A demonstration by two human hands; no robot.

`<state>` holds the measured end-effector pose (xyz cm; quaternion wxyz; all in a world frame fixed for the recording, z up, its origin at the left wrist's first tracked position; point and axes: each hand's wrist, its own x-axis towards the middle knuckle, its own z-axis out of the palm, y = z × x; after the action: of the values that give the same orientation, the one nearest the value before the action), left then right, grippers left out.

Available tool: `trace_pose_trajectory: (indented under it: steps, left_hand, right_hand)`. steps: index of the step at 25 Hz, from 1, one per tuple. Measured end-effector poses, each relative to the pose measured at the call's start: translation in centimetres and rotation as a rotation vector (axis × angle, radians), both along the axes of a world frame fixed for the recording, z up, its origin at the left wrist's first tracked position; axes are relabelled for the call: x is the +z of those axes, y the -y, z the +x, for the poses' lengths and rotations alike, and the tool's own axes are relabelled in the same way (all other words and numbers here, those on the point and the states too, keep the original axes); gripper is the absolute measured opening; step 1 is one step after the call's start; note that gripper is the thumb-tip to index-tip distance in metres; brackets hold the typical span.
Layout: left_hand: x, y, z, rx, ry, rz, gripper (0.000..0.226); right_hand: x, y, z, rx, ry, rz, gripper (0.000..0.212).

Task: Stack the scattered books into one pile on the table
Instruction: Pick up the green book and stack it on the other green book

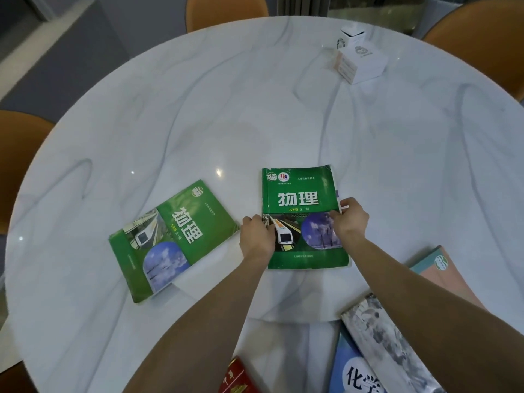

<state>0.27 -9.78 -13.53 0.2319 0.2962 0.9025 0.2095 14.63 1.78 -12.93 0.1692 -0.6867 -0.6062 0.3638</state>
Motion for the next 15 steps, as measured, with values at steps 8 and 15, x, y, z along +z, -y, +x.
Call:
trace_pose_trajectory:
  steps: [8,15]
  left_hand:
    - [1.8,1.8,-2.5,-0.311,-0.236,-0.113,0.025]
    - [5.0,5.0,-10.6,-0.434,-0.44,-0.157,0.023]
  right_hand:
    - [2.8,0.7,-1.3,0.202,0.205,0.095,0.025]
    - [6.1,6.5,-9.8,0.518,0.167,0.12,0.019]
